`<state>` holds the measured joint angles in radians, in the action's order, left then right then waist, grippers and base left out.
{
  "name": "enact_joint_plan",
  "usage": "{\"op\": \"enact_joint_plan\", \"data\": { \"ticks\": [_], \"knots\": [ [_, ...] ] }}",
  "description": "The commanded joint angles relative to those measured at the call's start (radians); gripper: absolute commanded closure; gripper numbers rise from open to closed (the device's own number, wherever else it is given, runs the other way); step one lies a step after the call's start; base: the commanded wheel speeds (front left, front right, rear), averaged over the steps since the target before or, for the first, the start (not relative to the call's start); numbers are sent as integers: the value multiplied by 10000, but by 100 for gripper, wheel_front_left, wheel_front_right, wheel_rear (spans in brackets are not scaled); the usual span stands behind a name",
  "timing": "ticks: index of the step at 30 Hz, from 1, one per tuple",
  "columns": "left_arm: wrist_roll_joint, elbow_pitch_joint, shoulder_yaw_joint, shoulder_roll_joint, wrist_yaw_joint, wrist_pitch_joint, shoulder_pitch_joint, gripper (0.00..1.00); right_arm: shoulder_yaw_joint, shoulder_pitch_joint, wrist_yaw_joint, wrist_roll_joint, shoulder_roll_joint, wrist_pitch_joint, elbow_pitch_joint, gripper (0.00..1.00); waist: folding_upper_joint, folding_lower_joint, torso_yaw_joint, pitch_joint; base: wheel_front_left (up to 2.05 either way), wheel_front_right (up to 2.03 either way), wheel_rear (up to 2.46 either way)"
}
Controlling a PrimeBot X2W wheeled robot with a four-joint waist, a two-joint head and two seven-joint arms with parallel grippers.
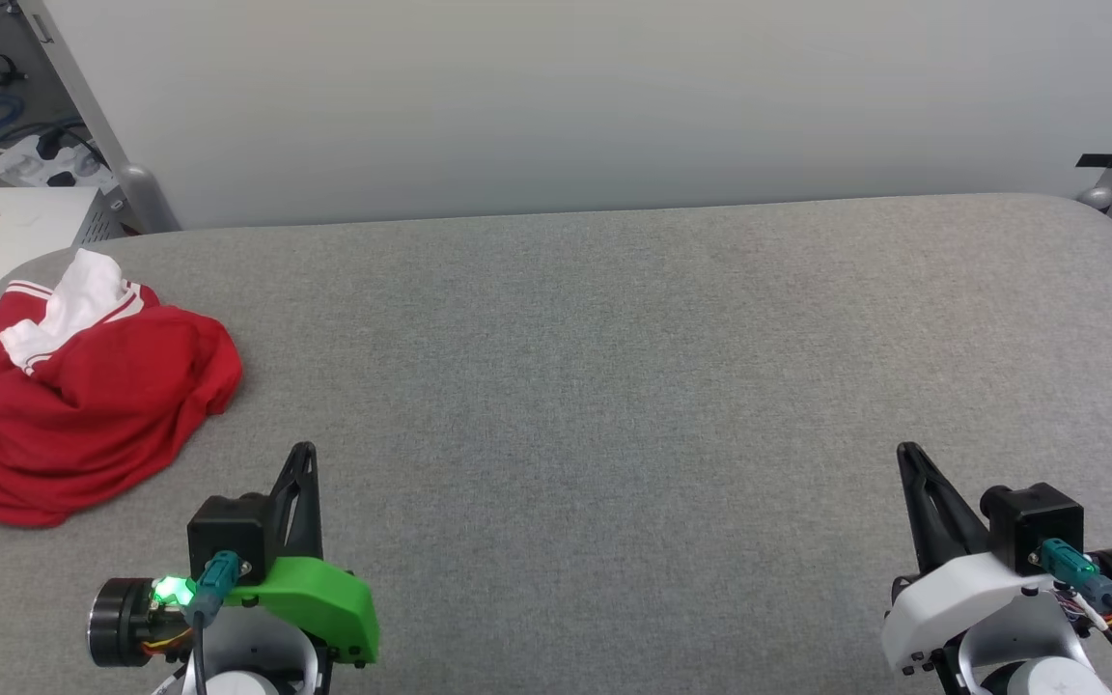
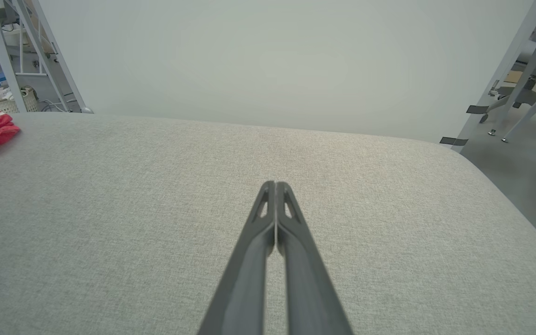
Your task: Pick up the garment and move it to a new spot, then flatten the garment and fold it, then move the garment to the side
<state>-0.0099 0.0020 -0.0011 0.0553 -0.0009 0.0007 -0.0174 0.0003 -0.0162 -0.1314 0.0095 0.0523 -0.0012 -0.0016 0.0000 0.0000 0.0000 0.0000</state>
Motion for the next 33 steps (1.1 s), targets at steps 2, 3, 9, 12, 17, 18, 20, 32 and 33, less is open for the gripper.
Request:
{"op": "enact_joint_plan", "data": {
  "ticks": [2, 3, 9, 12, 17, 18, 20, 32, 33],
  "knots": [
    [99, -20, 11, -51, 9, -7, 174, 100, -3, 162, 7, -95, -20, 12, 16, 100, 0, 0, 0, 0, 0, 0, 0],
    [99, -20, 11, -51, 9, -7, 174, 100, -3, 162, 7, -95, -20, 12, 16, 100, 0, 0, 0, 0, 0, 0, 0],
    [-5, 3, -6, 2, 11, -17, -9, 0, -13, -6, 0, 12, 2, -17, -3, 0, 0, 0, -1, 4, 0, 0, 0],
    [-9, 2, -29, 0, 59, -81, -3, 0, -48, -9, 0, 45, 1, -81, -20, 0, 0, 0, -1, 11, 0, 0, 0],
    [-13, -22, -83, -3, 166, -224, 2, 0, -108, -33, 1, 133, 0, -222, -84, 0, 0, 0, 3, 23, 0, 0, 0],
    [-13, -26, -91, -3, 182, -247, 2, 0, -119, -38, 1, 148, 0, -245, -95, 0, 0, 0, 5, 25, 0, 0, 0],
    [-14, -30, -103, -4, 211, -288, 1, 0, -138, -45, 1, 177, -1, -286, -114, 0, 0, 0, 6, 29, 0, 0, 0],
    [-37, -53, -161, -9, 353, -535, -13, 0, -174, -107, 2, 367, -3, -531, -261, 0, 0, 0, 25, 41, 0, 0, 0],
    [-41, -55, -164, -9, 361, -558, -16, 0, -169, -116, 2, 386, -3, -554, -277, 0, 0, 0, 27, 40, 0, 0, 0]
  ]
}}
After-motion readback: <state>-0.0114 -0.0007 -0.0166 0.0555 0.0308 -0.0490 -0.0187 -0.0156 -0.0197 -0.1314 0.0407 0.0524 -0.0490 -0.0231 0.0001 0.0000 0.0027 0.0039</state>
